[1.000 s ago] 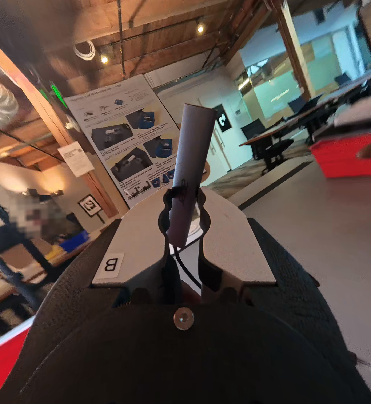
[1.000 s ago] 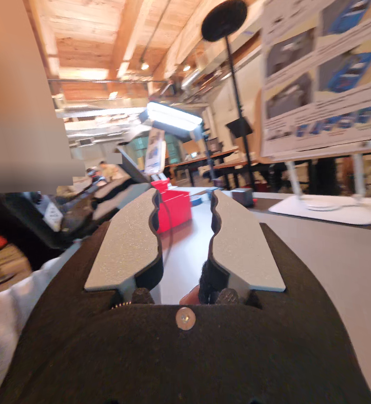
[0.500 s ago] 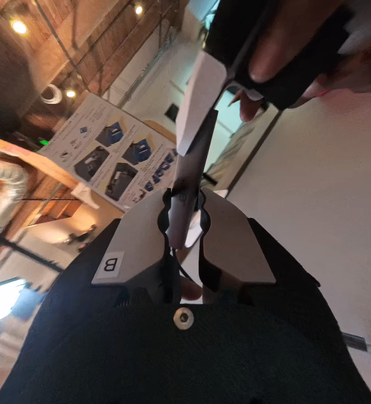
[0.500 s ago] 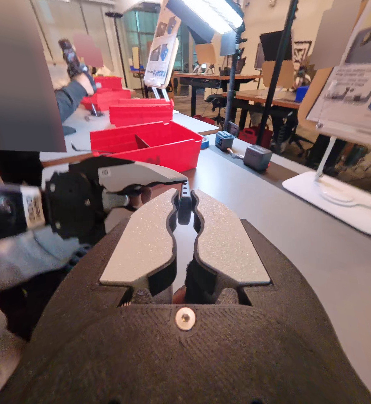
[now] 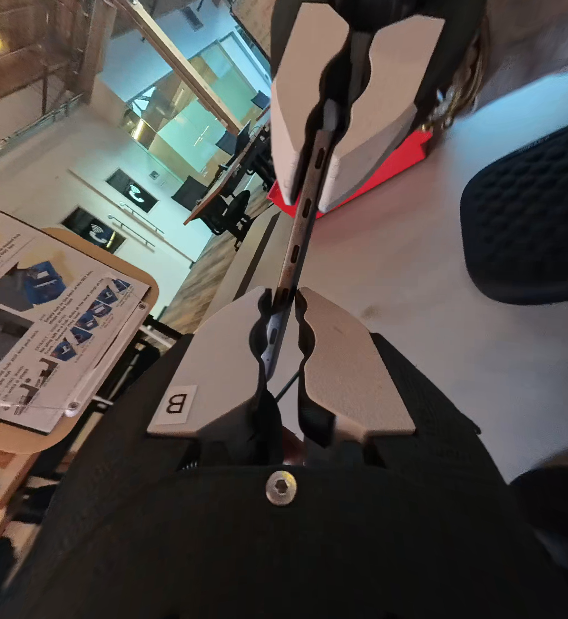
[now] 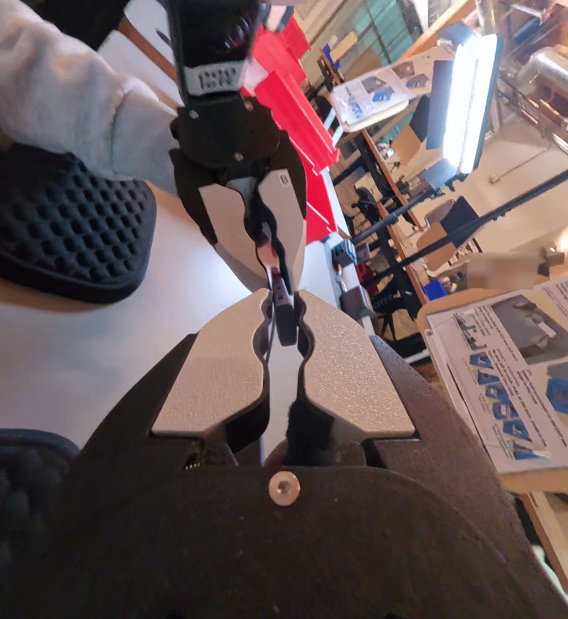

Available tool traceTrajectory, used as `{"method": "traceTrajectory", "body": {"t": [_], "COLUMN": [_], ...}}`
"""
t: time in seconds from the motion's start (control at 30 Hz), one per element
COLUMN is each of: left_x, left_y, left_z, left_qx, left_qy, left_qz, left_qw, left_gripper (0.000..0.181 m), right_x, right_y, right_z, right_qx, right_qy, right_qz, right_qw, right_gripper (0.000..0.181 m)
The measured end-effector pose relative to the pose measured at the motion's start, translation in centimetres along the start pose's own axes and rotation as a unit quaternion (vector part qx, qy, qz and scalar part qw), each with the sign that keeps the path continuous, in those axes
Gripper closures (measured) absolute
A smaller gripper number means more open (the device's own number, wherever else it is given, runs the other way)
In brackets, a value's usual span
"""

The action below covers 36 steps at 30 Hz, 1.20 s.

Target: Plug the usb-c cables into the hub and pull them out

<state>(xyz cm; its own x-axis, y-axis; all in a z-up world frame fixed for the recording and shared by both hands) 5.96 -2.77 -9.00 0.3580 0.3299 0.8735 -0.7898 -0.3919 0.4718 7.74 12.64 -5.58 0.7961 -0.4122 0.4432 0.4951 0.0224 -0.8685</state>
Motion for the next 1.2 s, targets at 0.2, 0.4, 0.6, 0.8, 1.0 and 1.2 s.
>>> {"method": "traceTrajectory", "body": {"t": [0.2, 0.4, 0.6, 0.8, 1.0, 1.2], "left_x": [-0.3, -0.1, -0.4, -1.3, -1.5, -1.8], "left_y": [-1.4, -1.1, 2.0, 3.7, 3.0, 2.6], "left_z": [-1.1, -1.6, 2.2, 6.4, 7.9, 9.0], "left_qx": [-0.005, 0.003, 0.101, 0.169, 0.191, 0.203], "left_qy": [0.053, 0.044, -0.044, -0.072, -0.067, -0.056], "left_qz": [-0.079, -0.019, 0.204, 0.277, 0.269, 0.266], "left_qw": [0.995, 0.999, 0.973, 0.943, 0.942, 0.941], "left_gripper": [0.171, 0.167, 0.144, 0.142, 0.142, 0.141], "right_x": [-1.3, -1.5, -3.6, -4.6, -4.5, -4.2], "right_y": [1.3, 2.3, 5.4, 10.4, 12.9, 13.0], "right_z": [0.1, 1.0, 4.2, 6.1, 6.0, 6.4], "right_qx": [0.013, 0.003, 0.013, 0.055, 0.057, 0.103], "right_qy": [0.120, 0.166, 0.248, 0.299, 0.302, 0.257], "right_qz": [0.058, 0.095, 0.088, 0.092, 0.037, -0.061], "right_qw": [0.991, 0.982, 0.965, 0.948, 0.951, 0.959], "right_gripper": [0.164, 0.172, 0.172, 0.171, 0.165, 0.154]}}
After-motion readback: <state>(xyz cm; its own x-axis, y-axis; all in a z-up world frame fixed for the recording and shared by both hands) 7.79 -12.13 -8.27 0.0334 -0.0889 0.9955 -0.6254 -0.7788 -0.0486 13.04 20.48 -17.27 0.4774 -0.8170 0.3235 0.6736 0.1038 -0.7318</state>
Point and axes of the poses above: each gripper's, where its closed fingertips meet, z back along the fingers, x out of its top, y = z × x across the jaws, the point moved 8 cm from there along z, back along the fingers, and after that the axes turned 15 degrees about z, right-handed, at the moved point
